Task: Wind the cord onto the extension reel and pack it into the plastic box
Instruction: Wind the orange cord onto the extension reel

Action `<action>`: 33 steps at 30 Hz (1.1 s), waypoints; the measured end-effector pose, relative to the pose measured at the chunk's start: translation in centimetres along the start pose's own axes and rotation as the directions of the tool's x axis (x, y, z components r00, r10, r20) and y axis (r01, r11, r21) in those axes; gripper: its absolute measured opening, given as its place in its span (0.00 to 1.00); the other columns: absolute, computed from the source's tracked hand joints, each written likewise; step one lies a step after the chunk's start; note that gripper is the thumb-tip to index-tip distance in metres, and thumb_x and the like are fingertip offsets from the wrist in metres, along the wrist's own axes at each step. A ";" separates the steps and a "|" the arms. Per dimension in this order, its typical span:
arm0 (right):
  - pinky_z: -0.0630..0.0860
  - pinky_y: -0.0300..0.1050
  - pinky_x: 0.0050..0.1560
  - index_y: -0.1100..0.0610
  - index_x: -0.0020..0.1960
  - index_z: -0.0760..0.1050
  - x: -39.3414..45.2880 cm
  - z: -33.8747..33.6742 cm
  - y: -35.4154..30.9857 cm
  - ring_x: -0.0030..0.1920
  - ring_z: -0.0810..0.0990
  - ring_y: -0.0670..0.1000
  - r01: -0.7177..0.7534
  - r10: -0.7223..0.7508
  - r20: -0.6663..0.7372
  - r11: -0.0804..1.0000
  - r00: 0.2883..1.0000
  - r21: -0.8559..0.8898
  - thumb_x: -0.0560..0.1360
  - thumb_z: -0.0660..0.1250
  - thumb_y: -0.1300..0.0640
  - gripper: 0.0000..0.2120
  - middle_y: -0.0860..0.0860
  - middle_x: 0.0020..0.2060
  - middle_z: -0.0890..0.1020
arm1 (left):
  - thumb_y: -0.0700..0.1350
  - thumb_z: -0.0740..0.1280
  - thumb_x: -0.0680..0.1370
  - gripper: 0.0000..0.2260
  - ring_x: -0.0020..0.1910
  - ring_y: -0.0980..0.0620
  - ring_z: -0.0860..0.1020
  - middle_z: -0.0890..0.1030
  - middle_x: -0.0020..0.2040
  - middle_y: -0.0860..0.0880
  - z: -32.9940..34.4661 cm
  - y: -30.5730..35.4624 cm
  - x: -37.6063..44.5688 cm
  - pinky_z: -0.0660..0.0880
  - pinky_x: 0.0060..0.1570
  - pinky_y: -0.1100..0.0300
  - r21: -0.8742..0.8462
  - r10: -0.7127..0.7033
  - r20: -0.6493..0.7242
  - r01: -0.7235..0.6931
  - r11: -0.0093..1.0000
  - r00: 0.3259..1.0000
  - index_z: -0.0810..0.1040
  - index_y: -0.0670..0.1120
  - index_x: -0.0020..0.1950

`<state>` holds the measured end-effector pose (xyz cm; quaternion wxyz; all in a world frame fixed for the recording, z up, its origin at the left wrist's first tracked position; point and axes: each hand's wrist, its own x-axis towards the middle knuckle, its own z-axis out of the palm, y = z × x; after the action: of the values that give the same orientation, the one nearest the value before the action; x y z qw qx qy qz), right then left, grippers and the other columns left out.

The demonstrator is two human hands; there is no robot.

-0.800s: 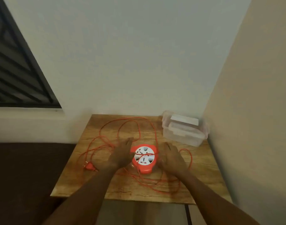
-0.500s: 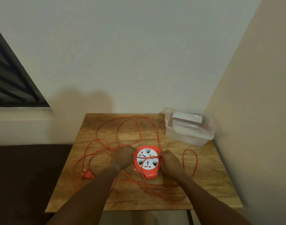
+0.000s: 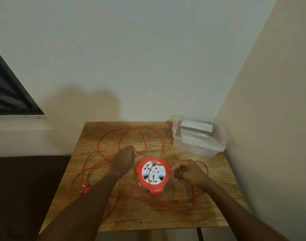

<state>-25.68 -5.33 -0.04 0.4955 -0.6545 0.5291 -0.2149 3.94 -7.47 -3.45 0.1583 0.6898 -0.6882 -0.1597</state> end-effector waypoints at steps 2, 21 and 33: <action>0.81 0.53 0.56 0.58 0.48 0.85 -1.1 0.6 -1.2 0.50 0.86 0.52 0.004 -0.021 0.233 0.997 0.972 0.072 0.71 0.73 0.69 0.10 0.53 0.45 0.87 | 0.43 0.60 0.85 0.06 0.50 0.40 0.80 0.81 0.52 0.42 -0.3 -1.0 -0.2 0.77 0.51 0.44 -0.095 -0.045 -0.059 0.039 0.995 0.997 0.76 0.43 0.55; 0.77 0.43 0.40 0.51 0.40 0.83 2.1 4.5 -1.1 0.42 0.83 0.51 -0.157 0.163 0.022 0.974 0.986 -0.164 0.74 0.71 0.50 0.07 0.50 0.41 0.85 | 0.47 0.63 0.83 0.11 0.56 0.42 0.82 0.85 0.53 0.46 -2.6 -4.3 -1.9 0.75 0.62 0.46 -0.045 -0.390 -0.017 0.389 0.920 0.921 0.84 0.46 0.53; 0.84 0.52 0.43 0.63 0.59 0.76 5.4 7.7 -0.8 0.49 0.84 0.56 -0.498 0.529 -0.108 0.838 0.842 0.224 0.56 0.86 0.55 0.36 0.57 0.52 0.82 | 0.53 0.81 0.70 0.27 0.57 0.48 0.78 0.80 0.61 0.47 -0.2 2.7 0.6 0.73 0.48 0.58 -0.078 -0.096 0.508 0.157 0.985 0.856 0.79 0.45 0.64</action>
<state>-17.19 -7.02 -3.87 0.5484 -0.4184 0.7023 -0.1761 1.56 -8.09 -2.09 0.0030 0.6578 -0.6483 -0.3834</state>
